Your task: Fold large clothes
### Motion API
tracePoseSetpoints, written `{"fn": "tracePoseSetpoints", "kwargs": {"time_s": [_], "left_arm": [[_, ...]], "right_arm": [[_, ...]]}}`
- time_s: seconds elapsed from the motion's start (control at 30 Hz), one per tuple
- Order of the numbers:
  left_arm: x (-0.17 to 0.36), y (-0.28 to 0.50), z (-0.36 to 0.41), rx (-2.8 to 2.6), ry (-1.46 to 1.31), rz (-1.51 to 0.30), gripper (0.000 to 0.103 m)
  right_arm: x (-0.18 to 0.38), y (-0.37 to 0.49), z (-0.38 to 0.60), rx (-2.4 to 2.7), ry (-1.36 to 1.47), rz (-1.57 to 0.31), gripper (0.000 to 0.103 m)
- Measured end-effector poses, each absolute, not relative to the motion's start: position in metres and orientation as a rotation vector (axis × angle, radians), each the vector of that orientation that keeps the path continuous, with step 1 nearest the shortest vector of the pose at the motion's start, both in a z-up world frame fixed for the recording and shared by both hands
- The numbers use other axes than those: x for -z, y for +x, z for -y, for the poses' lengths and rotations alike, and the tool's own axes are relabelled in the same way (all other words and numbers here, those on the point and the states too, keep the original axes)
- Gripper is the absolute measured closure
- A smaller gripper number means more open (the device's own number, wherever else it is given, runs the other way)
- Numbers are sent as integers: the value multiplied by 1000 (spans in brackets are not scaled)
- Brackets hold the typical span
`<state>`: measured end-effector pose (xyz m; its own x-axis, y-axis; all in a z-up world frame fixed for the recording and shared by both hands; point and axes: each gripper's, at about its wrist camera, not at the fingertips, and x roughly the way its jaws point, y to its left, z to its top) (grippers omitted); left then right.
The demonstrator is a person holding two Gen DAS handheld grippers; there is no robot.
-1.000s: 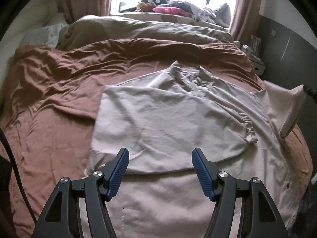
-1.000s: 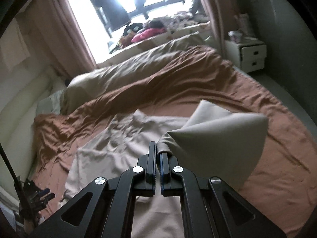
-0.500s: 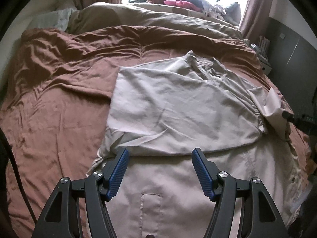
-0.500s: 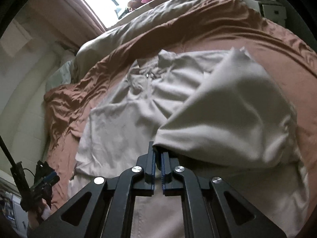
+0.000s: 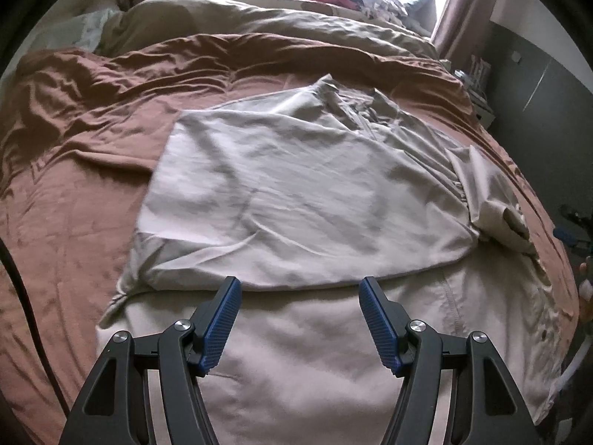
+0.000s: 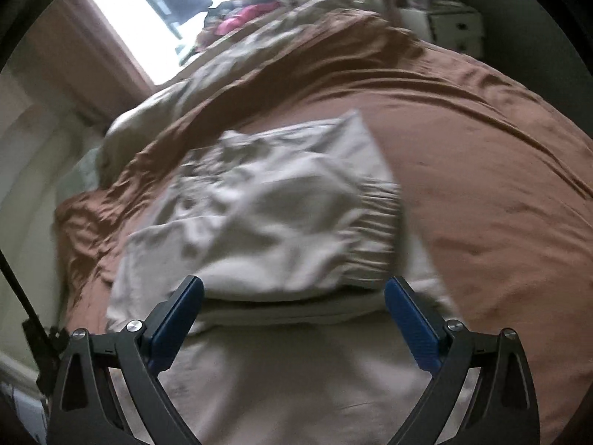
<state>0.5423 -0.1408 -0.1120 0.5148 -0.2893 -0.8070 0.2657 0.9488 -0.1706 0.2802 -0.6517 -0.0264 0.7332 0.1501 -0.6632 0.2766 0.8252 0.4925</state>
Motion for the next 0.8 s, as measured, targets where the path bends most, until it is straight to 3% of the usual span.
{"fn": "tracePoseSetpoints", "kwargs": {"time_s": [0.07, 0.2, 0.37, 0.4, 0.47, 0.5, 0.8], "left_arm": [[116, 544, 143, 334, -22, -981, 36], [123, 549, 138, 324, -11, -996, 36], [124, 548, 116, 294, -12, -995, 36], [123, 548, 111, 286, -15, -994, 36], [122, 548, 99, 271, -25, -993, 36], [122, 548, 93, 263, -32, -992, 36], [112, 539, 60, 243, -100, -957, 36]], "right_arm": [[34, 285, 656, 87, 624, -767, 9], [59, 312, 656, 102, 654, -815, 30], [78, 338, 646, 103, 669, -879, 34], [86, 343, 645, 105, 676, -903, 40], [91, 349, 644, 108, 691, -934, 62], [85, 346, 644, 98, 684, -910, 69], [-15, 338, 589, 35, 494, -756, 71]]}}
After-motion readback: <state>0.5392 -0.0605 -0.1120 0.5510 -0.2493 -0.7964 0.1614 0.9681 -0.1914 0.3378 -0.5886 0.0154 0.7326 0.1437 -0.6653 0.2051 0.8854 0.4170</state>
